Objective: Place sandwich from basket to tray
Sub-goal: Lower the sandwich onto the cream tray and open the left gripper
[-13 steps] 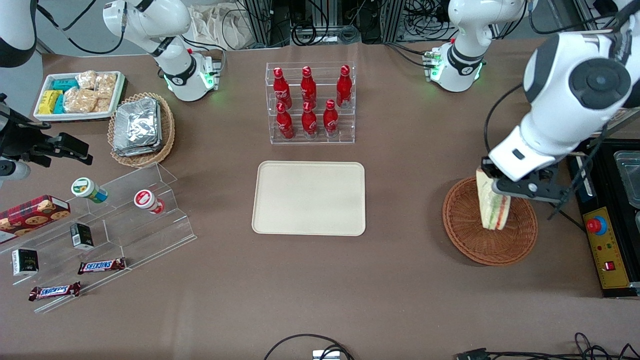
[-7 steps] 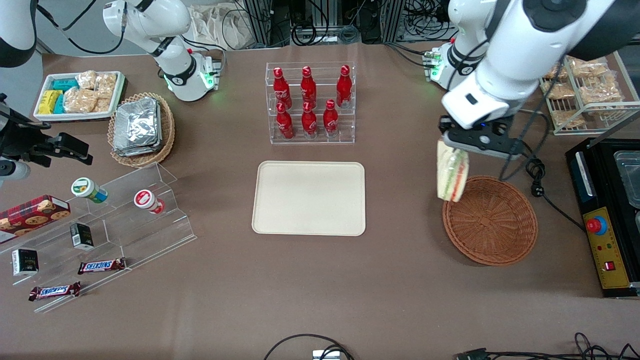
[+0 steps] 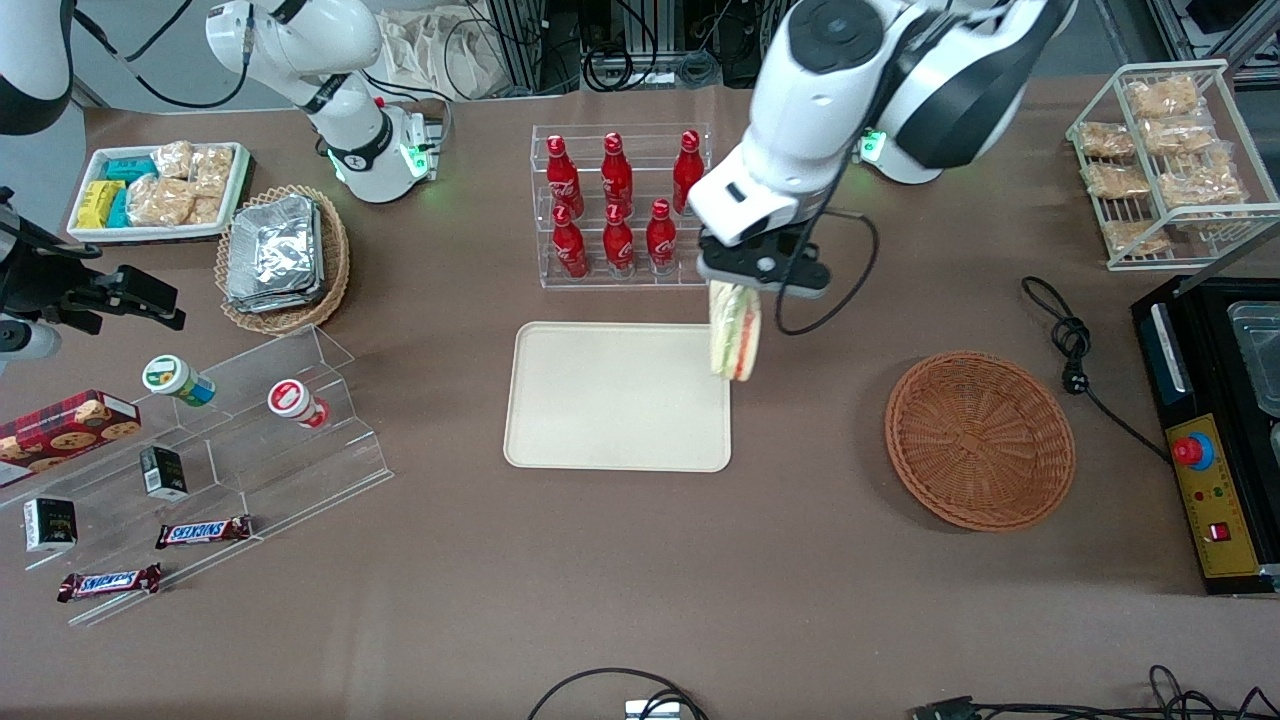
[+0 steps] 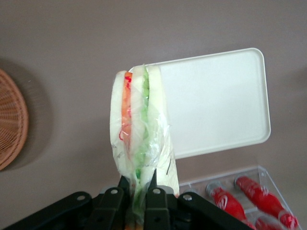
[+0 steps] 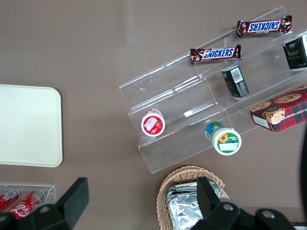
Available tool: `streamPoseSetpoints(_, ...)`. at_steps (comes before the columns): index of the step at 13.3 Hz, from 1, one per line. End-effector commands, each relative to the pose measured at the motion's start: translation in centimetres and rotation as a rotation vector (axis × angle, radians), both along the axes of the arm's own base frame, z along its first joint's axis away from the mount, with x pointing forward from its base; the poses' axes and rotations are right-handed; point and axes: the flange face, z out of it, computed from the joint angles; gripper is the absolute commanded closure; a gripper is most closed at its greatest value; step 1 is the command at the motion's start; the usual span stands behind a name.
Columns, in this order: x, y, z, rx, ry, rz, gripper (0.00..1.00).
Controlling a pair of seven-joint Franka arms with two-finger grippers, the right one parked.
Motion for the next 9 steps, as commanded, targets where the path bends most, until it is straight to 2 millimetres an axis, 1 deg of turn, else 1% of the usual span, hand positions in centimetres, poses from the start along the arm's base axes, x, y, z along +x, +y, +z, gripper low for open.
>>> streamPoseSetpoints(1, 1.2, -2.9, -6.0, 0.028, 0.003, 0.002, 1.00)
streamPoseSetpoints(4, 3.1, -3.3, -12.2, 0.068, 0.000, -0.029, 1.00)
streamPoseSetpoints(6, 3.2, -4.3, -17.2, 0.093, 0.018, -0.047, 1.00)
streamPoseSetpoints(7, 3.2, -4.7, -19.1, 0.096, 0.026, -0.037, 1.00)
streamPoseSetpoints(8, 3.5, -4.8, -20.5, 0.090, 0.027, -0.024, 1.00)
streamPoseSetpoints(9, 3.2, -5.3, -21.5, 0.089, 0.034, -0.031, 1.00)
